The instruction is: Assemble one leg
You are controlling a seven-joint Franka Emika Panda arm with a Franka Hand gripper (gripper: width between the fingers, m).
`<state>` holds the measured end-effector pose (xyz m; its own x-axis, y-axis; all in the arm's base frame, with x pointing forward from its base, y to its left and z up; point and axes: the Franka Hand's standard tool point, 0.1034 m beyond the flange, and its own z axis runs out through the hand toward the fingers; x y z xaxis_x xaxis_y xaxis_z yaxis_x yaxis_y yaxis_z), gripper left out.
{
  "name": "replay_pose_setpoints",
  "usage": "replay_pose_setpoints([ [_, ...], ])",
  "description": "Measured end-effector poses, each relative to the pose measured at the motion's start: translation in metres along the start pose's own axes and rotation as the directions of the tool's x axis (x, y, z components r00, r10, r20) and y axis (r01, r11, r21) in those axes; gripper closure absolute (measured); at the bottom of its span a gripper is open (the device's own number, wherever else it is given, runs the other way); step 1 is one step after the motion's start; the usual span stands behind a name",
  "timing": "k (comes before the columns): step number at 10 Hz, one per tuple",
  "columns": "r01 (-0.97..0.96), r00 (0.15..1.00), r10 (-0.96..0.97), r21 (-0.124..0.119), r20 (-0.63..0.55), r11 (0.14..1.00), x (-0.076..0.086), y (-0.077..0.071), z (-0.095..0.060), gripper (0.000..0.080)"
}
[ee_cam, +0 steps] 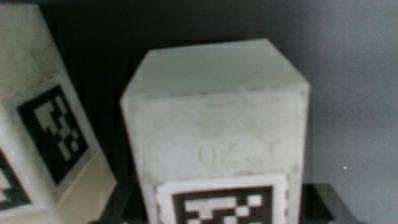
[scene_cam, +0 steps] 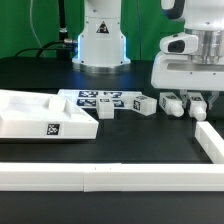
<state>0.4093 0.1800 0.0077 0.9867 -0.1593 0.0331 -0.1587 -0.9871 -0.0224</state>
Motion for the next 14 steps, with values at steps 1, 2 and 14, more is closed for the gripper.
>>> replay_pose_setpoints([
  [1,0.005,1.000,-0.005,-0.001,0.001,1.000,0.002,0.004,-0.001,0.0512],
  [2,0.002,1.000,-0.002,-0.001,0.001,1.000,0.003,0.004,-0.003,0.0512],
  [14,0.081,0.997,-0.081,0.051,-0.008,0.995,0.042,0.089,-0.075,0.0151],
])
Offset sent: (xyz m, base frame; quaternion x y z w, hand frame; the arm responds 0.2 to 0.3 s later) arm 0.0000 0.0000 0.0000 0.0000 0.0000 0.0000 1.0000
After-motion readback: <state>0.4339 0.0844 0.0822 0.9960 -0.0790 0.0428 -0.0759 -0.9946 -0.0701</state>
